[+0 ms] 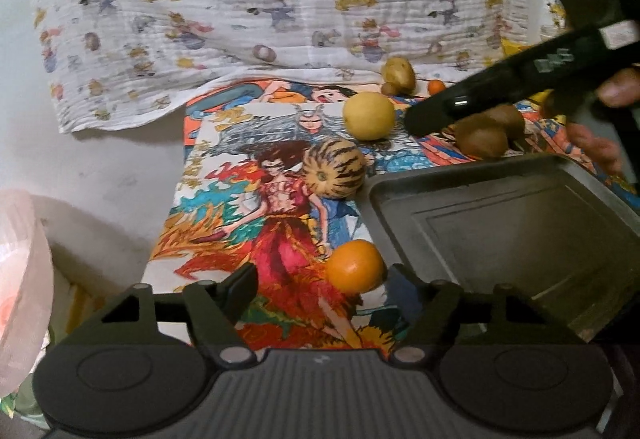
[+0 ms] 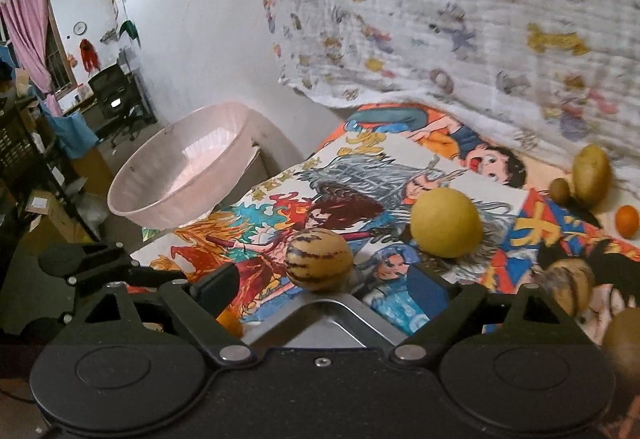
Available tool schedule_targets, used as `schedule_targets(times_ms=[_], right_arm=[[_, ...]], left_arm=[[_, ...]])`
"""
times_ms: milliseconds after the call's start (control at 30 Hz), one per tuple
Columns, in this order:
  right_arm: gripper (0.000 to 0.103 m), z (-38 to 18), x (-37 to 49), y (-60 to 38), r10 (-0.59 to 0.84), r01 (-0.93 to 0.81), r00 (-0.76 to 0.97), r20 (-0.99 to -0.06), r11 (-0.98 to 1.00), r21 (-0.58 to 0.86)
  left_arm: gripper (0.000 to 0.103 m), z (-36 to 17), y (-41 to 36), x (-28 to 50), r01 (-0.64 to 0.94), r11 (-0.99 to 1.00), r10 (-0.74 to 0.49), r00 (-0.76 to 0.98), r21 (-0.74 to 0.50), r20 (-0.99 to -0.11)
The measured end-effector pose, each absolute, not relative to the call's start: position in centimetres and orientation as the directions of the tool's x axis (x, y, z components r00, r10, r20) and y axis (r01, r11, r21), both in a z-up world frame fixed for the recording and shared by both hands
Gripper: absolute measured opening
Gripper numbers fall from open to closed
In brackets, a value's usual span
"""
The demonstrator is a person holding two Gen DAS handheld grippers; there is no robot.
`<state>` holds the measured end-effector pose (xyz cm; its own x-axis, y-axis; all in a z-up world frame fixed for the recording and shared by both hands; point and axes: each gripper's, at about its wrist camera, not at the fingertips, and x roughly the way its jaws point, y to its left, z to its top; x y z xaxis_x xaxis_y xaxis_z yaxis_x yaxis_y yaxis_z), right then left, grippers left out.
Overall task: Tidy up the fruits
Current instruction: 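Grasp the orange mandarin with the left tool while the right tool grasps the striped fruit, then lower the mandarin onto the metal tray with the left tool while the right tool sets the striped fruit there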
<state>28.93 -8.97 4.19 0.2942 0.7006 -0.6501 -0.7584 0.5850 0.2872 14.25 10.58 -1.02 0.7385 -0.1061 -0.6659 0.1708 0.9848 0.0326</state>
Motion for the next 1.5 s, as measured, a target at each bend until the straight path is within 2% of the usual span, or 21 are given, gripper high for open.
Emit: schedule_targets(times_ms=[367, 633, 833, 1300, 1500], right_arm=[[0.079, 1.7, 31.1, -5.3, 0.693, -0.74, 0.211, -0.689, 0.574, 0.35], [0.063, 0.7, 31.4, -3.7, 0.673, -0.754, 0.2, -0.712, 0.569, 0.327], [0.055, 0.4, 31.7, -3.5, 0.658, -0.754, 0.213, -0.722, 0.581, 0.307], [0.053, -0.4, 32.2, -3.4, 0.67, -0.749, 0.213, -0.711, 0.579, 0.322], [0.052, 0.4, 31.6, -4.2, 0.703, -0.767, 0.231, -0.672, 0.557, 0.319]], left_arm=[[0.055, -1.6, 11.8, 15.2, 0.202, 0.975, -0.214, 0.717, -0.095, -0.664], [0.041, -2.0, 13.2, 15.8, 0.182, 0.957, -0.288, 0.698, -0.226, -0.656], [0.039, -2.3, 13.9, 16.5, 0.151, 0.943, -0.317, 0.683, -0.297, -0.658], [0.037, -2.8, 14.7, 17.4, 0.092, 0.914, -0.354, 0.656, -0.395, -0.667], [0.037, -2.3, 15.0, 16.9, 0.051, 0.92, -0.31, 0.699, -0.388, -0.645]])
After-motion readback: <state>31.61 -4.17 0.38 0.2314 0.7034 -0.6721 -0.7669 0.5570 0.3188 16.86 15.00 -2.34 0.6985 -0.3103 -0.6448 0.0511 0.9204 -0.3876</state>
